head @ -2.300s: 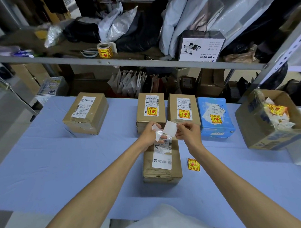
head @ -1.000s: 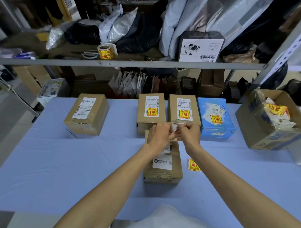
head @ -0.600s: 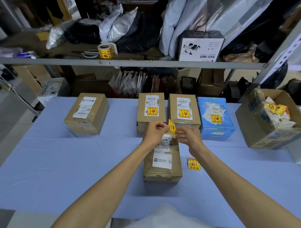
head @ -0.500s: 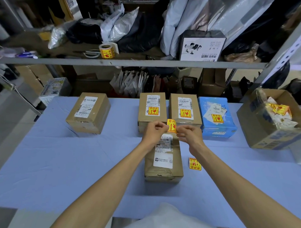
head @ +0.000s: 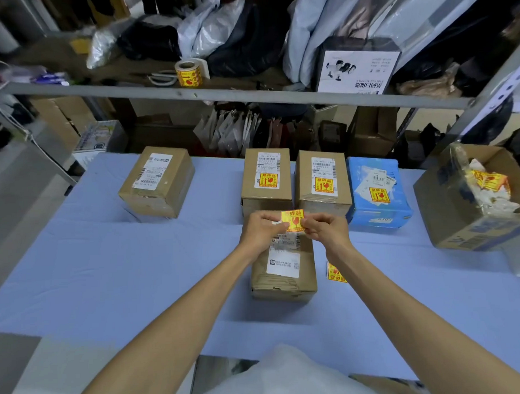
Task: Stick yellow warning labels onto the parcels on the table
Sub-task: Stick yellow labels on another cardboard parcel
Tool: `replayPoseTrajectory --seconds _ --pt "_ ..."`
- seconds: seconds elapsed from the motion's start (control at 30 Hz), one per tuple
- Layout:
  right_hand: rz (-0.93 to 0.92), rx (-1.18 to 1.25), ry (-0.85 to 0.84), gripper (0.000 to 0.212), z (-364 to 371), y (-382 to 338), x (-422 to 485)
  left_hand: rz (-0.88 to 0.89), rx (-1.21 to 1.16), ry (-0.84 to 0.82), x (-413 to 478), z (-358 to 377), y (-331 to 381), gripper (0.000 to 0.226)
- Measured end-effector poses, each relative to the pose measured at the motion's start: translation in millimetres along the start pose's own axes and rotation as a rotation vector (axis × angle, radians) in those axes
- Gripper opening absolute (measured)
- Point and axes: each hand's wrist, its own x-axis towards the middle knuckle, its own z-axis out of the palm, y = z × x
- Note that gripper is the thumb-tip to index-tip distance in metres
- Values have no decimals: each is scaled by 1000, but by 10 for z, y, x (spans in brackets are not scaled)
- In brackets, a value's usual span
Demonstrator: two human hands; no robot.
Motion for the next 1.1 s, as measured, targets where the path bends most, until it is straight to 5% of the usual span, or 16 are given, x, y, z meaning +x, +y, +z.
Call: replayPoseTrajectory --seconds 0.87,1.1 --pt "53 -279 4 13 -31 410 -418 -136 241 87 -459 24 -407 10" --pt "50 -342 48 37 0 484 -374 -125 258 90 -463 37 -440 12"
